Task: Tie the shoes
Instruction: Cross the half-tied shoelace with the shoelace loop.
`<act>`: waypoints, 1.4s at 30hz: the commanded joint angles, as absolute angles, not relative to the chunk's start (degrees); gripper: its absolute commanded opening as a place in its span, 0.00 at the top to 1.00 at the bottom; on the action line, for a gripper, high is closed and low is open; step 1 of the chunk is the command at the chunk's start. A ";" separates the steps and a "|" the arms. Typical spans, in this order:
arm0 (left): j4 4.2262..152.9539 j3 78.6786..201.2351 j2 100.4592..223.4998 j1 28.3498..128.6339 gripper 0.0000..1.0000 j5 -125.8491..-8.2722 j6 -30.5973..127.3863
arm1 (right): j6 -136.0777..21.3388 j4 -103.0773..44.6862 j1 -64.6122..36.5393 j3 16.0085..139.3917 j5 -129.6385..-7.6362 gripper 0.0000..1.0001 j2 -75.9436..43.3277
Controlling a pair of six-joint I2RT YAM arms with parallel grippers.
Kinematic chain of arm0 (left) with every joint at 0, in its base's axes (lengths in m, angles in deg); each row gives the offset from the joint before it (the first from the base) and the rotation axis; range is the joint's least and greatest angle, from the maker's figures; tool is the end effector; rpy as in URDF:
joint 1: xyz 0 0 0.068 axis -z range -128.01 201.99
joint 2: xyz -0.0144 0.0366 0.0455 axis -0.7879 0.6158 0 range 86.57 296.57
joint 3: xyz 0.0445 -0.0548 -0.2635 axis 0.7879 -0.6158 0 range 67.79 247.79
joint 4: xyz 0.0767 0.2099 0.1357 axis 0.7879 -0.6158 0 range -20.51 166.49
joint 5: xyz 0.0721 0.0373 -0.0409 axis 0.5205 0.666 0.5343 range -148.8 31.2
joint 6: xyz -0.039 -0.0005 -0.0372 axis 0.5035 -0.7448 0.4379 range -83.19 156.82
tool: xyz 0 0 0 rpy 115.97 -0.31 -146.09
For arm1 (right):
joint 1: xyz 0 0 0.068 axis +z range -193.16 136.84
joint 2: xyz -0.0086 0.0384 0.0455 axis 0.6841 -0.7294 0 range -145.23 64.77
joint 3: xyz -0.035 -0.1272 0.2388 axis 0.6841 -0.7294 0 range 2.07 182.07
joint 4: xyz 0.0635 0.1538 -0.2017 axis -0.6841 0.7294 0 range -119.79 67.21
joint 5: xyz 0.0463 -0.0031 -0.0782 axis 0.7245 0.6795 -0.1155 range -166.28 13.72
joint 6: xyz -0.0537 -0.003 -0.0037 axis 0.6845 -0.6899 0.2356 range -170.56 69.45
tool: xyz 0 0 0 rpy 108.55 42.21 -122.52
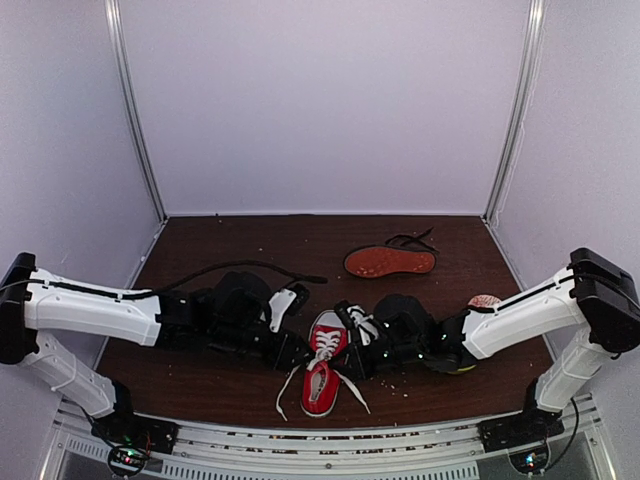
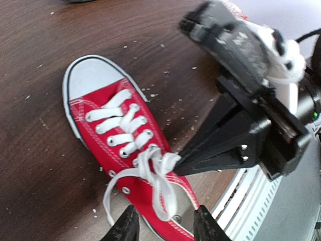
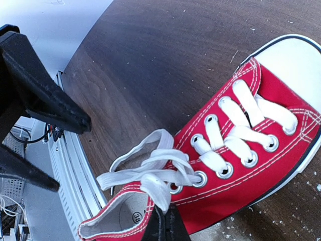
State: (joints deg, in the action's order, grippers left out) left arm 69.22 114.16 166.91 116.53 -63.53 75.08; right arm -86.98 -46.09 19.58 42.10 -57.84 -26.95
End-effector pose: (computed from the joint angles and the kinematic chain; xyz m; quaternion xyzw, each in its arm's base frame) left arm 0.1241 -0.2673 0.2145 0.2234 0.8824 -0.3458 0.2279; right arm 0.1342 0.2848 0.1598 -0.2713 0.8373 0.4370 0.1852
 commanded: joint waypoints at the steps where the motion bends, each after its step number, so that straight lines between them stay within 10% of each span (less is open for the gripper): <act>1: 67.41 116.55 169.06 114.86 0.60 -61.17 77.94 | -87.57 -46.93 20.14 40.66 -57.79 1.00 -26.92; 32: 70.17 123.60 182.25 114.04 0.78 -67.57 79.08 | -89.67 -47.91 21.26 38.76 -61.02 1.00 -26.25; 42: 70.53 123.73 182.37 113.42 1.00 -66.03 79.43 | -90.88 -45.27 21.02 39.18 -64.80 1.00 -25.01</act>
